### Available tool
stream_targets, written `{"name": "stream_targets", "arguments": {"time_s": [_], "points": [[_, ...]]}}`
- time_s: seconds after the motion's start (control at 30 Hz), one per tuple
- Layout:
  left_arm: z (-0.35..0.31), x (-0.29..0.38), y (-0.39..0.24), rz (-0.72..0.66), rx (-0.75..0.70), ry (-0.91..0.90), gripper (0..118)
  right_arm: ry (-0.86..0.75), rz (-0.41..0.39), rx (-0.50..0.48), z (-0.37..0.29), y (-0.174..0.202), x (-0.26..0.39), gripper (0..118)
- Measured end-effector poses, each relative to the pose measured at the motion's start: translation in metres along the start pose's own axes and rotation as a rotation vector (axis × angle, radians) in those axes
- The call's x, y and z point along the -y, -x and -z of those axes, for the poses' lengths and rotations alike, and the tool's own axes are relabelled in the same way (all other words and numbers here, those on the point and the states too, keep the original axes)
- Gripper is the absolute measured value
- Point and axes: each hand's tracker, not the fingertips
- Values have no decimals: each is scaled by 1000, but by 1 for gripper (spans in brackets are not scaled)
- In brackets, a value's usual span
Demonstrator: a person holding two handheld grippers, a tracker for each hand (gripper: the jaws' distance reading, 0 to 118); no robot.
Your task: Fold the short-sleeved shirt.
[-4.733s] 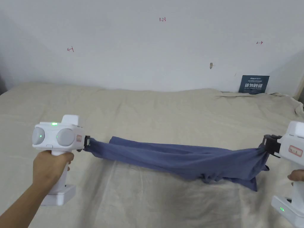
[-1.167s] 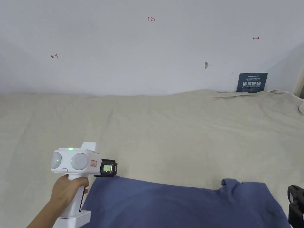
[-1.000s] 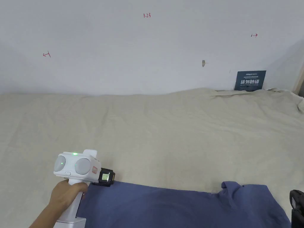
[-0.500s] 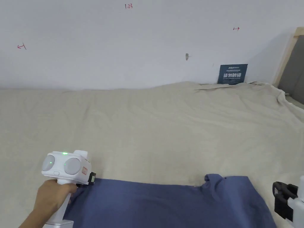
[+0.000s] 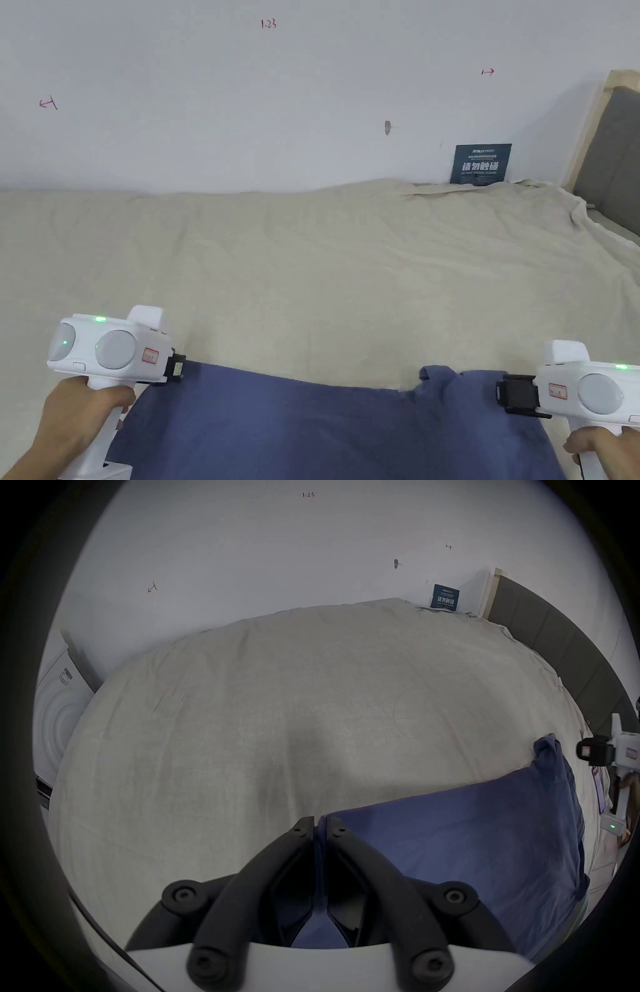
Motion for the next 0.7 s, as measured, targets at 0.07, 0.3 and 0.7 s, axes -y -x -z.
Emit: {"name": "stream_targets", "arguments": {"time_s": [0.07, 0.3, 0.7], "points": [[-2, 3, 2, -3, -3, 2, 3, 34, -2, -3, 10, 7, 2, 87], [-11, 6, 1, -4, -5, 0, 3, 72, -22, 17, 30, 13, 15, 44], [-50, 19, 1, -30, -21, -36, 3, -108, -96, -68, -80, 1, 6, 4]]}}
